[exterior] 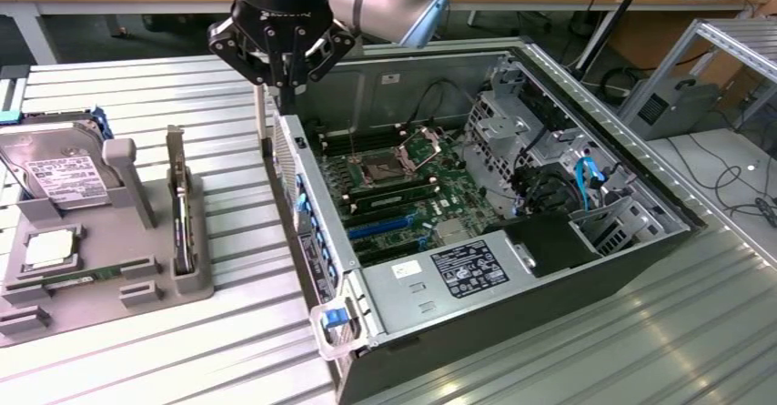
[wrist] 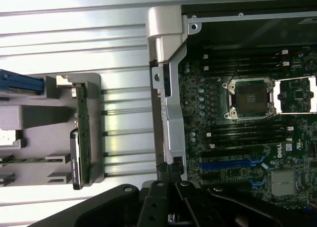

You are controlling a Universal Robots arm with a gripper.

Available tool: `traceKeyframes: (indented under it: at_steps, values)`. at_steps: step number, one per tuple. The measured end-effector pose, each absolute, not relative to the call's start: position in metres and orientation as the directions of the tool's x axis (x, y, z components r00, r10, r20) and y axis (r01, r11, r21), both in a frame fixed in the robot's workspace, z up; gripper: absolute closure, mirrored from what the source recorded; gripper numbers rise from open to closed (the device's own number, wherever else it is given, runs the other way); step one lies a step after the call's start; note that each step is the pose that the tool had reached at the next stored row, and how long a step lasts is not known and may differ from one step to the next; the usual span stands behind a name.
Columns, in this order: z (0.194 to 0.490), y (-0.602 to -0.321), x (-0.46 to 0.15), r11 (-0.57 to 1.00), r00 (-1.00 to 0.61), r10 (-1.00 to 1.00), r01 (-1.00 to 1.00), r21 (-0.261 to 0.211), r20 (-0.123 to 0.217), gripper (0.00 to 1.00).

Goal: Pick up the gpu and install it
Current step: 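Reach for the gpu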

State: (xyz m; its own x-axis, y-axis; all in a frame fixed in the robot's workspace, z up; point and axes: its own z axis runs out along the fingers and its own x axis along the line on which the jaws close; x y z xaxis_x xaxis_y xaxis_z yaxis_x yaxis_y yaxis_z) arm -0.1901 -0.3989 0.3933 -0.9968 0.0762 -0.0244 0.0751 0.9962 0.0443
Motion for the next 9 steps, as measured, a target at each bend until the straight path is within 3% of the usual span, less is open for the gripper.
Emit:
traceKeyframes:
  at_steps: [9]
  values:
    - [0.3933, -0.3989, -0.1935, 0.996, -0.997, 0.076, 0.075, 0.044, -0.024, 0.89]
